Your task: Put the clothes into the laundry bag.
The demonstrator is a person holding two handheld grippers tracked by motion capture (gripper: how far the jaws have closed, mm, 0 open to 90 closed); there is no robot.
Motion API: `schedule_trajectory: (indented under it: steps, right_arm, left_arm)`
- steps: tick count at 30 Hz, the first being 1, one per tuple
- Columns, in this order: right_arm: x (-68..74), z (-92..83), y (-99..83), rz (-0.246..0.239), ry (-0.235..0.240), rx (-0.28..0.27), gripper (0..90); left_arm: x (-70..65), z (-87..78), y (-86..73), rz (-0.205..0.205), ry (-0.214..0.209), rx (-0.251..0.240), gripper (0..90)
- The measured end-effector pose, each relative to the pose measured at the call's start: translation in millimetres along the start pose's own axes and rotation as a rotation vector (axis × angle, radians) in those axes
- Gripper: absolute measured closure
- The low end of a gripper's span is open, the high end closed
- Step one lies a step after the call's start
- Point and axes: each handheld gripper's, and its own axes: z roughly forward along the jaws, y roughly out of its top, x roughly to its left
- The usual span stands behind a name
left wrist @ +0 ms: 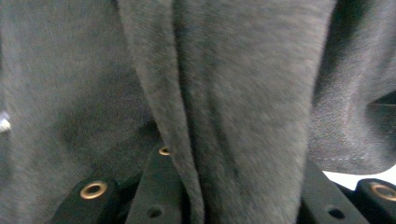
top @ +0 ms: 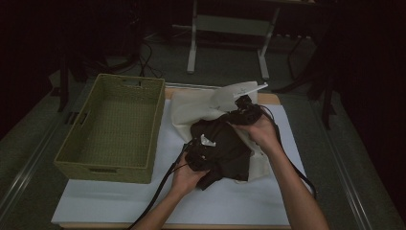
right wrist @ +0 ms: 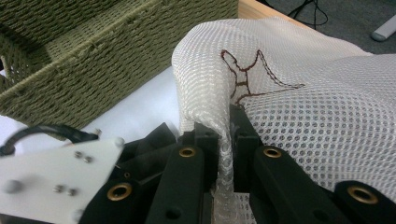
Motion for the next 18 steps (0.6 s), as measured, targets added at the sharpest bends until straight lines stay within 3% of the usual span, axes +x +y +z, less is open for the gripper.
schedule_trajectory:
  steps: [3, 6, 7, 11, 14, 18]
  right_arm:
    - [1.2, 1.0, -0.2, -0.003, 0.002, 0.002, 85.6]
    - [2.6, 1.1, -0.4, -0.002, 0.005, 0.005, 85.7]
    - [3.2, 0.8, -0.4, -0.008, 0.007, 0.004, 85.6]
    - [5.8, -3.5, 0.5, -0.014, 0.031, -0.008, 85.8]
    - [6.2, -6.7, 2.8, -0.001, 0.059, -0.033, 86.0]
    - [10.6, -8.7, 7.9, -0.001, 0.094, -0.054, 86.0]
  left_arm:
    - [3.9, -7.8, 8.0, -0.033, -0.026, -0.066, 76.9]
    - [6.8, -13.7, 14.8, -0.049, -0.016, -0.109, 77.2]
    - [12.0, -21.6, 22.2, -0.085, -0.017, -0.161, 77.2]
    - [23.2, -35.8, 37.8, -0.11, 0.01, -0.232, 77.2]
    - [24.4, -32.8, 42.4, -0.101, 0.007, -0.277, 77.1]
    - [18.9, -14.0, 41.8, -0.155, -0.027, -0.338, 77.0]
